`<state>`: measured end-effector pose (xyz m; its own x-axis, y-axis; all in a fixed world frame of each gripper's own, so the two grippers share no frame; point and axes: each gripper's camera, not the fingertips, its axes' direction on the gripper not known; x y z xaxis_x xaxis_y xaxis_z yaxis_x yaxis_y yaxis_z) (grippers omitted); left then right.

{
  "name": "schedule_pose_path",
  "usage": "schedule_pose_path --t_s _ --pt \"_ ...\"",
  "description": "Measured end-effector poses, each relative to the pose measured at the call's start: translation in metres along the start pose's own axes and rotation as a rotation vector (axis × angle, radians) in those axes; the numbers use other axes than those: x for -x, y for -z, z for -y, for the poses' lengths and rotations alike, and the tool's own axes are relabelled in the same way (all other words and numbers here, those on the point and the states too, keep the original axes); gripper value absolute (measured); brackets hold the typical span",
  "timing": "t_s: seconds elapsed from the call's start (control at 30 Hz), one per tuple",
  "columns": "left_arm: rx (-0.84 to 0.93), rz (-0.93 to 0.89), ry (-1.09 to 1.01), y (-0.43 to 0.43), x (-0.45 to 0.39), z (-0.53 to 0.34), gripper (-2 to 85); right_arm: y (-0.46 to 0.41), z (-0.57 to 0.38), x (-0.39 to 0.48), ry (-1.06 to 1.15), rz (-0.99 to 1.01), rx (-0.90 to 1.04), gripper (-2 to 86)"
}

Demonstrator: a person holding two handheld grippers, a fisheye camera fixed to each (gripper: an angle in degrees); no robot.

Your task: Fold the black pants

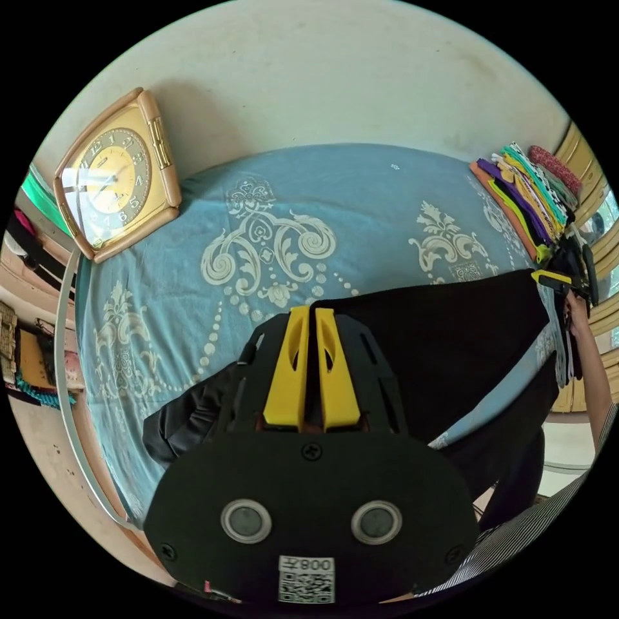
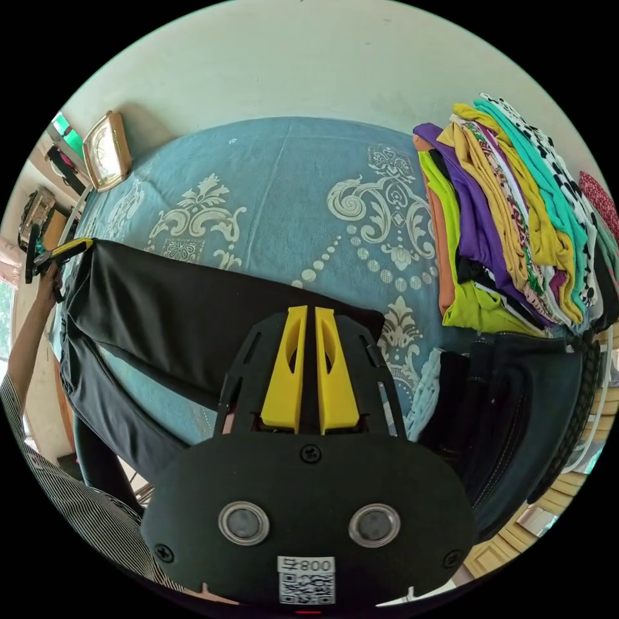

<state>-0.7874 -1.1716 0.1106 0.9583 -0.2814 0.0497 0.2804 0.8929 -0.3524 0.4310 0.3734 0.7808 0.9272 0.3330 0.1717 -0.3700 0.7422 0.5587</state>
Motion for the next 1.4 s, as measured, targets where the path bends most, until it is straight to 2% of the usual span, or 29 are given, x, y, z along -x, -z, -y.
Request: schedule_pose_path --t_s 0.13,0.2,0.33,0.43,0.6,0.73,0.87,1.1,1.27,1.4 --pt "0.066 0.011 0.032 -0.038 0.001 -0.001 4.4 -0.004 0.003 -0.004 -0.038 0.037 0.042 4.5" --pt "0.002 -0.023 0.068 -0.037 0.0 -0.012 5.5 0.002 -0.008 -0.007 -0.065 0.051 0.025 5.5" --pt "-0.115 -0.294 -0.027 -0.029 -0.024 -0.057 8.2 0.008 -0.034 -0.017 -0.147 -0.052 0.003 7.8" --pt "-0.046 -0.384 -0.142 -0.046 -0.057 -0.098 9.3 -0.001 -0.029 -0.025 -0.208 -0.031 0.037 8.3" --pt "0.124 -0.306 -0.232 -0.099 -0.095 -0.148 8.1 -0.019 -0.003 -0.027 -0.289 0.0 0.101 8.3" --pt "0.098 -0.27 -0.176 -0.117 -0.096 -0.166 2.5 -0.018 0.005 -0.017 -0.247 -0.007 0.114 4.8" --pt "0.095 -0.32 -0.158 -0.132 -0.095 -0.182 0.9 -0.013 0.015 -0.007 -0.212 0.016 0.136 2.8" --pt "-0.008 -0.455 -0.15 -0.131 -0.1 -0.215 0.8 0.041 0.05 0.006 -0.134 -0.025 0.069 1.6" --pt "0.09 -0.371 -0.164 -0.184 -0.116 -0.251 2.6 0.007 0.064 0.014 -0.167 -0.066 0.192 0.4" --pt "0.035 -0.488 -0.079 -0.182 -0.097 -0.283 4.0 0.006 0.061 0.031 -0.229 -0.103 0.124 0.1"
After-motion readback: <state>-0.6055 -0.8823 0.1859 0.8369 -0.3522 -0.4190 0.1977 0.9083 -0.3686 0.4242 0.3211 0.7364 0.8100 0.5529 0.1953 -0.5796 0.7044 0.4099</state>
